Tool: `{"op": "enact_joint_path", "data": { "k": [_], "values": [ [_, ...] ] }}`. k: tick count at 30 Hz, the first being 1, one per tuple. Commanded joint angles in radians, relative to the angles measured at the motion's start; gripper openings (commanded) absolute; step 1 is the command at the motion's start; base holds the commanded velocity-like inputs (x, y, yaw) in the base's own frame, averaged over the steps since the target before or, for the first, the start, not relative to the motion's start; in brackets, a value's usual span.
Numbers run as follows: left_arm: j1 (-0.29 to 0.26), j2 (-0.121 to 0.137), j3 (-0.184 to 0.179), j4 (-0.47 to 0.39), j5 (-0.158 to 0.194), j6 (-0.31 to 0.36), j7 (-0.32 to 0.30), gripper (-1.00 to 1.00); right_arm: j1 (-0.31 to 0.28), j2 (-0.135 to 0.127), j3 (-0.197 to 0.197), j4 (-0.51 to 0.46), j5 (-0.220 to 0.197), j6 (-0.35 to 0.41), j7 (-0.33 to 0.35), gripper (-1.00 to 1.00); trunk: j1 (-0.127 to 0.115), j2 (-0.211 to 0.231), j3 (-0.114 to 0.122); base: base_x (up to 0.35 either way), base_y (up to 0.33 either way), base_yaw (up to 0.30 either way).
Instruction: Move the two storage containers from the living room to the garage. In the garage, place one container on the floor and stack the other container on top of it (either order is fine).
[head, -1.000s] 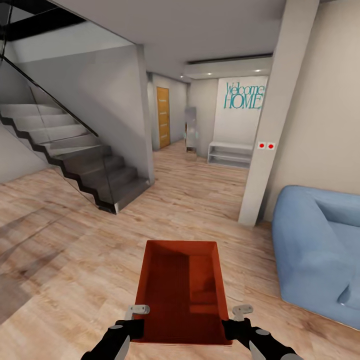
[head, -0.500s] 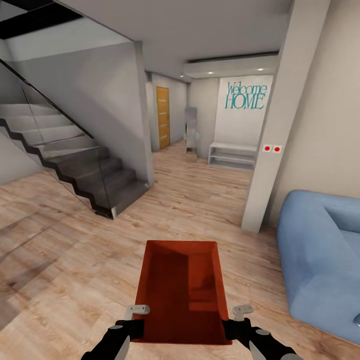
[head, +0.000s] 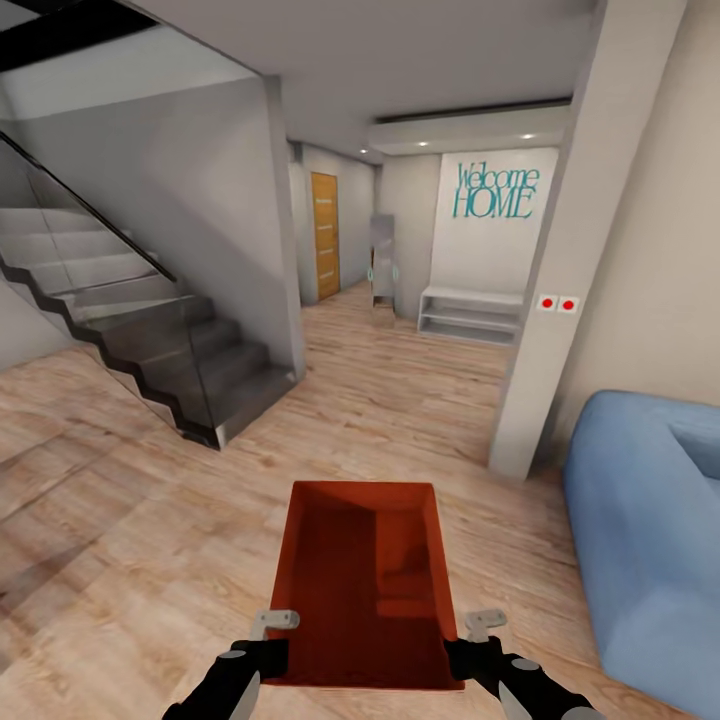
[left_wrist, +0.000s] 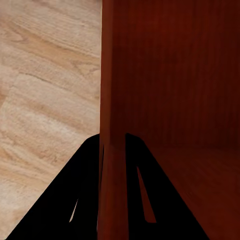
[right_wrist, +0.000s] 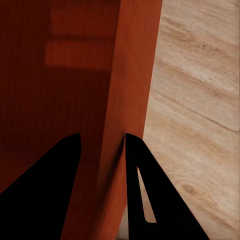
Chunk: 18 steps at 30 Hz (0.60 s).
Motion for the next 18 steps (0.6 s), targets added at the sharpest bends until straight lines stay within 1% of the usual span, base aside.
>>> {"op": "enact_joint_path", "data": {
  "k": [1, 18],
  "values": [
    [-0.001, 0.057, 0.054, -0.002, 0.008, 0.006, -0.001, -1.0, -0.001, -0.007, 0.014, -0.001, 0.0, -0.005, 0.036, -1.0, 0.001, -0.002, -0.002, 0.327, 0.0, 0.0],
    [-0.001, 0.054, 0.054, -0.001, 0.008, 0.005, -0.001, -1.0, -0.001, -0.007, 0.014, 0.0, 0.001, -0.005, 0.036, -1.0, 0.001, -0.002, -0.002, 0.327, 0.0, -0.004]
  ]
}}
